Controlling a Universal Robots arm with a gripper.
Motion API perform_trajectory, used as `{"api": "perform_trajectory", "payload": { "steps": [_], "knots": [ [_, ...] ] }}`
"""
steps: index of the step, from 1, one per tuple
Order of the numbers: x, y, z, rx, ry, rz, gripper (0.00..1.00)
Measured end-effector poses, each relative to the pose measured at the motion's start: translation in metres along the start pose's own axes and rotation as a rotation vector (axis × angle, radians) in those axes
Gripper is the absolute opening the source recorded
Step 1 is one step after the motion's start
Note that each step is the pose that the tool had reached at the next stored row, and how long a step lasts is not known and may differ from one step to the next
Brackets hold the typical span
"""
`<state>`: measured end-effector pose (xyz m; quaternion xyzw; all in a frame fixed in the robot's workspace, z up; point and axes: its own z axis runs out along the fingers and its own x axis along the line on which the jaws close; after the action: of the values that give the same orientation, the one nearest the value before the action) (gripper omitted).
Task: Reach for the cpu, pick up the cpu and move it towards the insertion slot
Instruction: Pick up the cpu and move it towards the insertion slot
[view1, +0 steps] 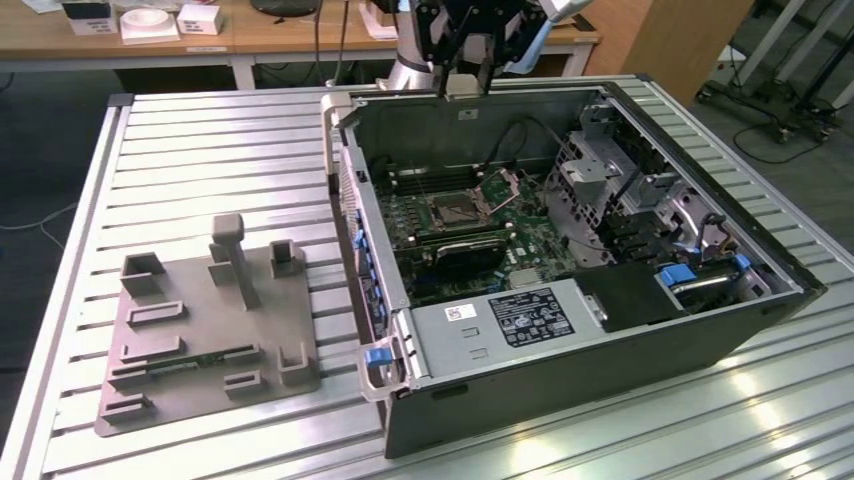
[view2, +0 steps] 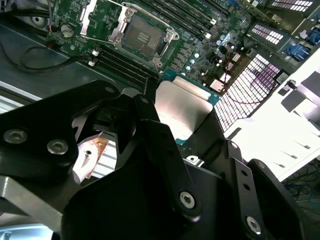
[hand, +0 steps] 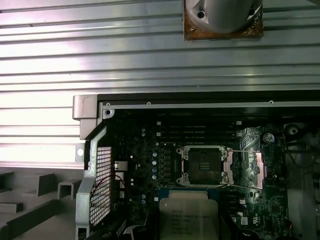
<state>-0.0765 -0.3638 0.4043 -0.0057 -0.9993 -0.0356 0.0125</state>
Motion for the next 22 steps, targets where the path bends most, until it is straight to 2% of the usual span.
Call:
{"api": "perform_trajectory", "payload": {
  "steps": [6, 11, 18, 22],
  "knots": [
    [-0.0001, 0.0014, 0.001, -0.0002, 0.0, 0.0, 0.54],
    [-0.0005, 0.0108, 0.0048, -0.0007, 0.0, 0.0, 0.54],
    [-0.0174, 0.0244, 0.012, -0.001, 0.0, 0.0, 0.54],
    [-0.0202, 0.0292, 0.0155, -0.0009, 0.0, 0.0, 0.54]
  ]
}}
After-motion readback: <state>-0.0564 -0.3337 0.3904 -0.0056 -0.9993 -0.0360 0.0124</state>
